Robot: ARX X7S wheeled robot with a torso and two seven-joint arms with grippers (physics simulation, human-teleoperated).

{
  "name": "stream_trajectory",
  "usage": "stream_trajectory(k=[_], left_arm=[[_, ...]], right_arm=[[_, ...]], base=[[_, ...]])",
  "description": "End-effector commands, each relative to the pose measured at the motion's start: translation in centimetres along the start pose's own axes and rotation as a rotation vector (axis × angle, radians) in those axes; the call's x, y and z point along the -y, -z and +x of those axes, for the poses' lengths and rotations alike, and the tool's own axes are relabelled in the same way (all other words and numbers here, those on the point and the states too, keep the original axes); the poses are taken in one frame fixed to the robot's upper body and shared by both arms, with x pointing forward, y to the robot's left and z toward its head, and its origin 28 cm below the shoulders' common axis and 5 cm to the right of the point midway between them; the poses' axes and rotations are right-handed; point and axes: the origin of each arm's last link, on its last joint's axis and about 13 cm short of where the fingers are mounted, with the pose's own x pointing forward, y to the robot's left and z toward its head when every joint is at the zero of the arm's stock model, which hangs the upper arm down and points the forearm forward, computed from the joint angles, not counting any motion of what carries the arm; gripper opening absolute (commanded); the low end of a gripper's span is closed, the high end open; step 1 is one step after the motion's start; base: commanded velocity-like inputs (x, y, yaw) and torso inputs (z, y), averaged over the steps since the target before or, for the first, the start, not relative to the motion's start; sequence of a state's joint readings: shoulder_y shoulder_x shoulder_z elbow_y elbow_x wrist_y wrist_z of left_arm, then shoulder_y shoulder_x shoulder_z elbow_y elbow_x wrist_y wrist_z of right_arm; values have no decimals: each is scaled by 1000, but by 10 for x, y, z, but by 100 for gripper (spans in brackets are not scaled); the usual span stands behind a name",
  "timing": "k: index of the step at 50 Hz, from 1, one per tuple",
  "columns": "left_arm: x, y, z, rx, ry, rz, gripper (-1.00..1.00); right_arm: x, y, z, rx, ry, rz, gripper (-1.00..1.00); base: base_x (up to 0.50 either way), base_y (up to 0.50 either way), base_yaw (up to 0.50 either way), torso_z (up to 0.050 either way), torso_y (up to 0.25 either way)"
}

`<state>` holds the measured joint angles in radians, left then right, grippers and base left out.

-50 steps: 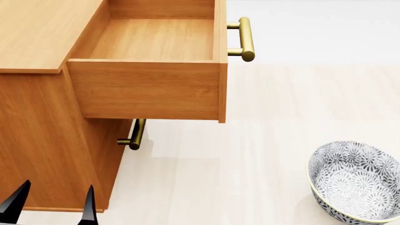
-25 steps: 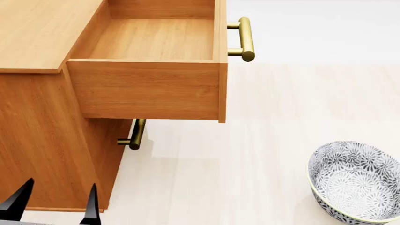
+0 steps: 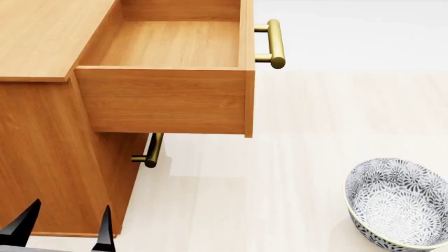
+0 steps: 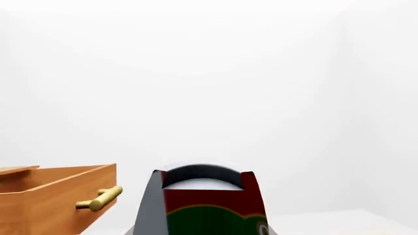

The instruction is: Put the ketchup in the top drawer of the cabinet.

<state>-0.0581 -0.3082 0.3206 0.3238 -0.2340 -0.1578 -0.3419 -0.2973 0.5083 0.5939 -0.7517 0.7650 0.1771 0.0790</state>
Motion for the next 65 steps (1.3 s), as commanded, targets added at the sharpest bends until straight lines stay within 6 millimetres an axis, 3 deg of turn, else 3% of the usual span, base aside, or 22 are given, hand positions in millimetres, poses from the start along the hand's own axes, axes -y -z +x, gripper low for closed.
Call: stream_trajectory(k=[1,11,24,65], left_arm=[[1,1,0,-2,0,0,100],[1,1,0,-4,0,0,100],[0,1,1,-3,1,-3,100],[1,3,2,-7,5,-10,100]], right_arm=[[-42,-2,50,-1,14,-117,-100],[-48,7,57,0,-2,-82,-100],[-62,11,84,53,-43,-32,-100],[-87,-69,168,177,-133,10,-100]], base=[[0,0,0,0,0],[0,0,0,0,0],[0,0,0,0,0],[0,0,0,0,0]])
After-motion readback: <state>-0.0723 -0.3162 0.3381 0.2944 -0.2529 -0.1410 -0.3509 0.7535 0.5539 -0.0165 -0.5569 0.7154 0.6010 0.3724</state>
